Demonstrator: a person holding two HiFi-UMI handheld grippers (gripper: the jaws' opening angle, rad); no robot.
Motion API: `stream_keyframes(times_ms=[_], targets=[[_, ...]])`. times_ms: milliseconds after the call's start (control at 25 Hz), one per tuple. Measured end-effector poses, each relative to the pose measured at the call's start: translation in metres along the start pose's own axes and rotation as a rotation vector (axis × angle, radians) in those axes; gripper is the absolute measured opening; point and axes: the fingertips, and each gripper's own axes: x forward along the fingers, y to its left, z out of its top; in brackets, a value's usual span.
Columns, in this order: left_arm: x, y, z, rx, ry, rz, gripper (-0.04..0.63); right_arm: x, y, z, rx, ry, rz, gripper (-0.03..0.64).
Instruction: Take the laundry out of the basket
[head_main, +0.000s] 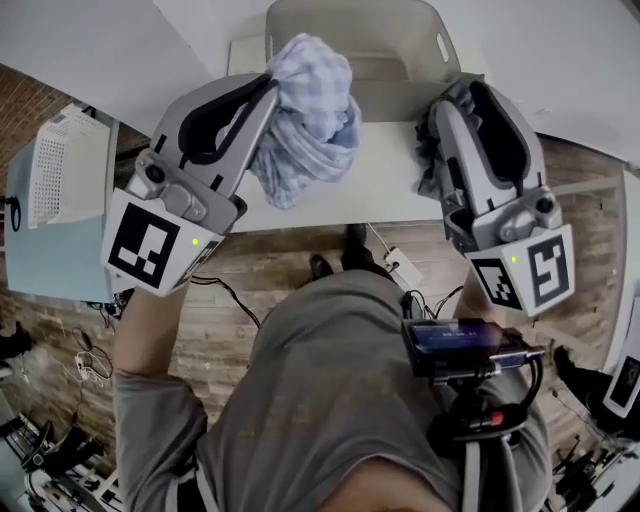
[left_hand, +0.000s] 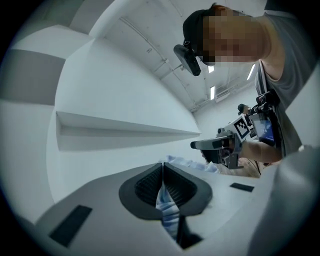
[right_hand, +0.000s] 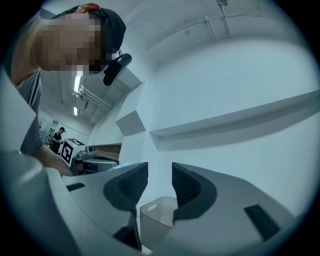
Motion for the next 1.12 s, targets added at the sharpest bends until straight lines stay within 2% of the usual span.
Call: stream_keyframes(times_ms=[200,560,720,920,1120], targets=[[-0.004,-0.02,-0.032,-0.086,-0.005,-0.017,0.02,-0.008,0.005,0.001,-0.035,0.03,-0.007,0.155],[0.005,-0.039,-0.108,-0.129,0.037,0.006,0.02,0.007,-0.006,-0.009,-0.078,0.058,-0.018,0.155],[0.012,-0.049,-0.149,-0.135,0.105,-0.009,0.02,0.013,-0.014,-0.008,-0.089,0.059,-0.028,0.155],[0.026,-0.057,-0.207,-0.204,0.178,-0.006,0.02,0.02,-0.025,-0.011,-0.102,0.076,-0.036,0.155],[0.04,-0.062,-0.252,-0.237,0.254,-0.004,0.02,0.028,-0.046,-0.023,-0.102,0.098,-0.05,0.155]])
